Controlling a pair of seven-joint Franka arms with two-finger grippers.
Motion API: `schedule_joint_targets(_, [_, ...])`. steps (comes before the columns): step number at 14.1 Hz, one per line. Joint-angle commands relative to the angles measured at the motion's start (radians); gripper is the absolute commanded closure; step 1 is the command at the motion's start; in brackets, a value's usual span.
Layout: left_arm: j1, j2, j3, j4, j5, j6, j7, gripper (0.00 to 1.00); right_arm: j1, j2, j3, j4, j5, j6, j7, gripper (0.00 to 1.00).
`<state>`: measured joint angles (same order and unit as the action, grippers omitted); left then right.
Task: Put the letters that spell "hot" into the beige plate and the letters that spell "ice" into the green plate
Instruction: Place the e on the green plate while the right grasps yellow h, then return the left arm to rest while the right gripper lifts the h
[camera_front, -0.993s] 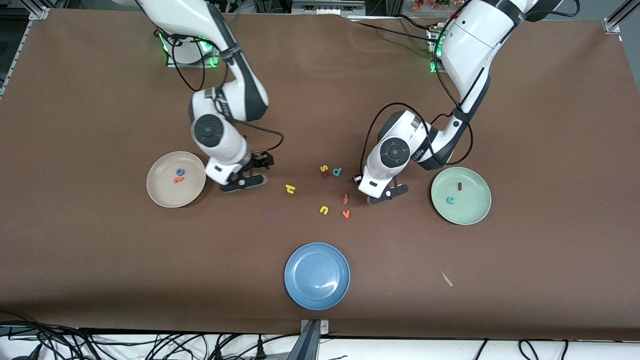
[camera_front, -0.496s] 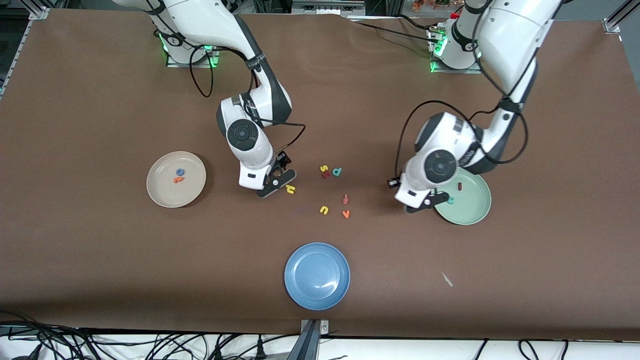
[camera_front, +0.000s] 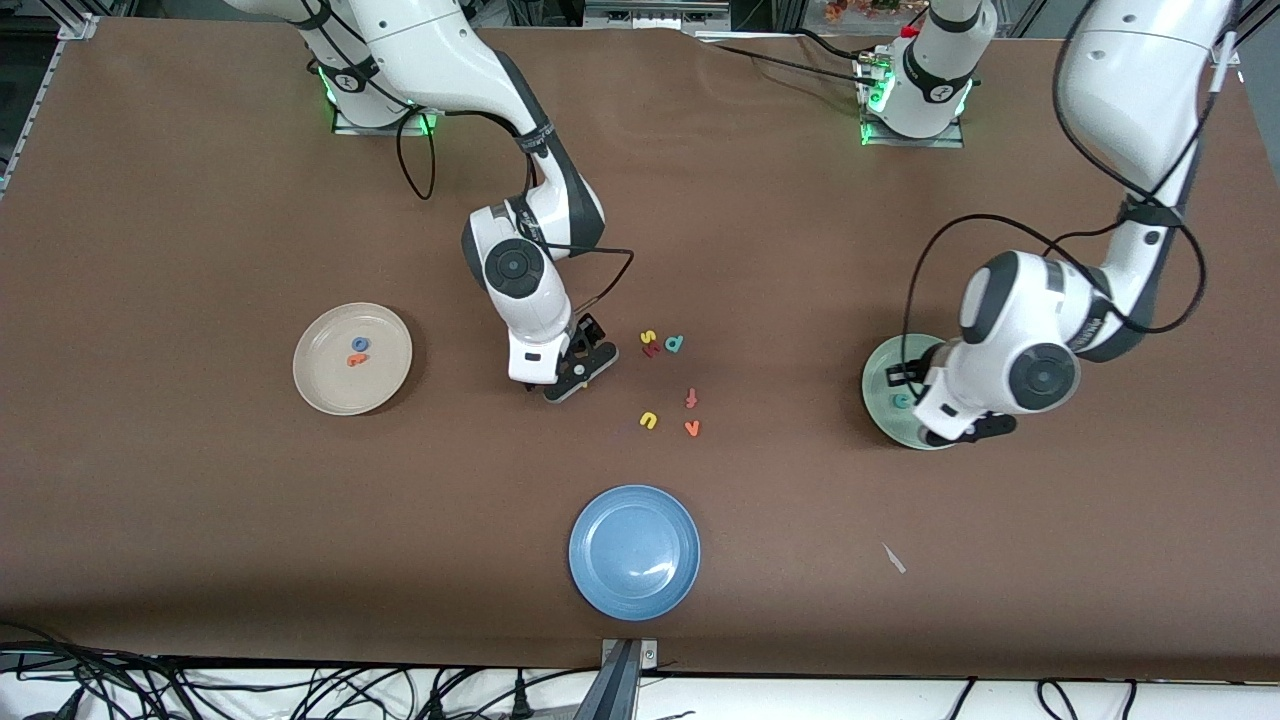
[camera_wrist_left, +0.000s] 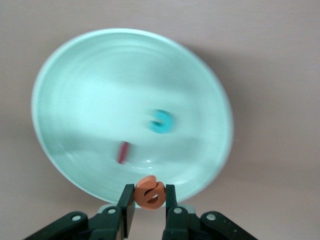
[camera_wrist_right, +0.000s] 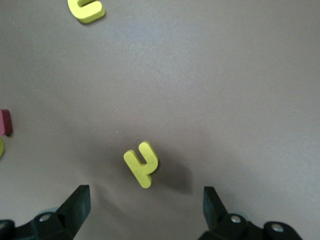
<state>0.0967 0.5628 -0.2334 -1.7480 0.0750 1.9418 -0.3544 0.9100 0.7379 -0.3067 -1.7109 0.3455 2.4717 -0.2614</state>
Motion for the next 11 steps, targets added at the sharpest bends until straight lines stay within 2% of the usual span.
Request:
schedule_joint_targets(1, [0.011, 0.048, -0.012, -0.010, 0.016, 0.029, 0.043, 1.00, 0.000, 0.031, 0.009, 0.027, -0.013, 0.026, -0.015, 0.02])
schedule_joint_targets(5, [0.005, 0.043, -0.026, -0.054, 0.000, 0.072, 0.034, 0.99, 0.000, 0.038, 0.014, 0.037, -0.013, 0.029, -0.015, 0.18])
schedule_joint_targets(6, [0.005, 0.036, -0.043, -0.065, -0.001, 0.072, 0.025, 0.93, 0.000, 0.040, 0.015, 0.039, -0.013, 0.029, -0.015, 0.25])
schedule_joint_targets(8, [0.003, 0.035, -0.056, -0.067, -0.001, 0.066, -0.021, 0.02, 0.000, 0.041, 0.015, 0.057, -0.013, 0.023, -0.009, 0.48])
schedule_joint_targets(10, [0.005, 0.019, -0.058, -0.056, 0.000, 0.046, -0.023, 0.00, 0.001, 0.046, 0.015, 0.057, -0.013, 0.023, -0.007, 0.51])
schedule_joint_targets(11, [0.003, 0.002, -0.063, -0.047, 0.002, 0.019, -0.029, 0.00, 0.001, 0.049, 0.020, 0.057, -0.014, 0.023, -0.009, 0.60])
